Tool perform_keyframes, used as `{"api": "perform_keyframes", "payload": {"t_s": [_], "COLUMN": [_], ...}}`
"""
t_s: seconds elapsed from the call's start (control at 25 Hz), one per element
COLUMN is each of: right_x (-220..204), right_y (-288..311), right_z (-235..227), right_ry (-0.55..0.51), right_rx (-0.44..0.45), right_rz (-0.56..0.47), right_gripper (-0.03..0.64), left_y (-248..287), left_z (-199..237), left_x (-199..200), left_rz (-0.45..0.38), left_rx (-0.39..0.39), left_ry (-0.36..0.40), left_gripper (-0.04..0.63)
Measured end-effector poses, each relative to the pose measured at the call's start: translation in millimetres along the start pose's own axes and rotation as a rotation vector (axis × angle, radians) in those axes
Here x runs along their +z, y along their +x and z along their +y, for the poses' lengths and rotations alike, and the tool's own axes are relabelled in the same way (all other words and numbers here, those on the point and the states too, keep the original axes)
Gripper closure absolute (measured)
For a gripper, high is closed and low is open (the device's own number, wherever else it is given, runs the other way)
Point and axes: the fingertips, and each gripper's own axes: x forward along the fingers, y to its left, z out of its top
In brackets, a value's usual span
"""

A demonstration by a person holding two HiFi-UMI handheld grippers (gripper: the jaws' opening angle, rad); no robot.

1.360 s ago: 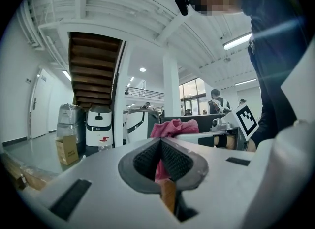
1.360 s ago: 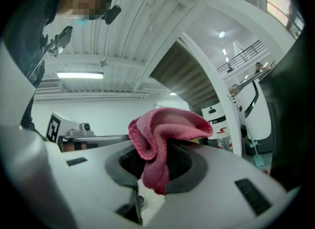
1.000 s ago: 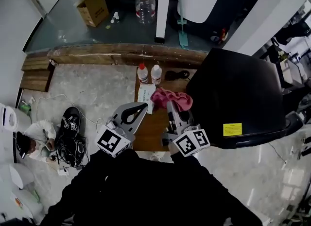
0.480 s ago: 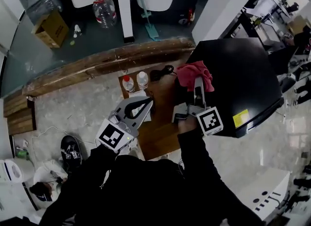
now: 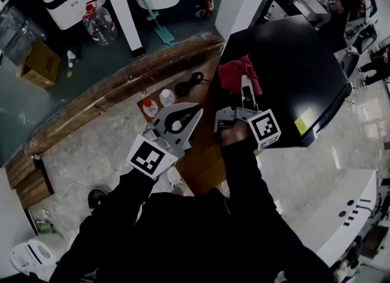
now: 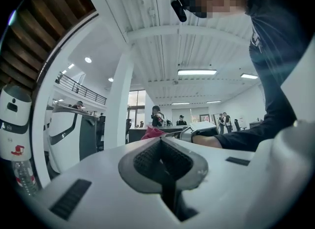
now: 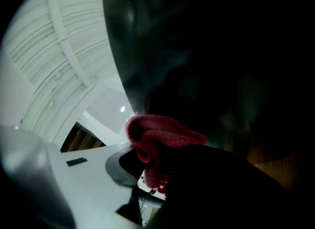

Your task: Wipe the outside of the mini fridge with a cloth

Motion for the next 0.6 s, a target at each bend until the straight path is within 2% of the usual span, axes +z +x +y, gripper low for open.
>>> {"api": "perform_keyframes", "payload": {"t_s": [0.24, 0.6], "right_x": [-8, -31], "right_y": [5, 1], "right_z": [-25, -85], "right_ry": [0.053, 0.066], "right_rx": [-0.018, -0.113], "right_rz": [-0.008, 0.019], "right_gripper": [0.528, 0.528], "left_y": [24, 53], "left_z": [3, 11], "left_x": [-23, -76], "left_rz": [0.032, 0.079], "left_rx": [-0.053, -0.087], "left_ry": [-0.021, -0.005], "left_gripper": [0.589, 0.589]}}
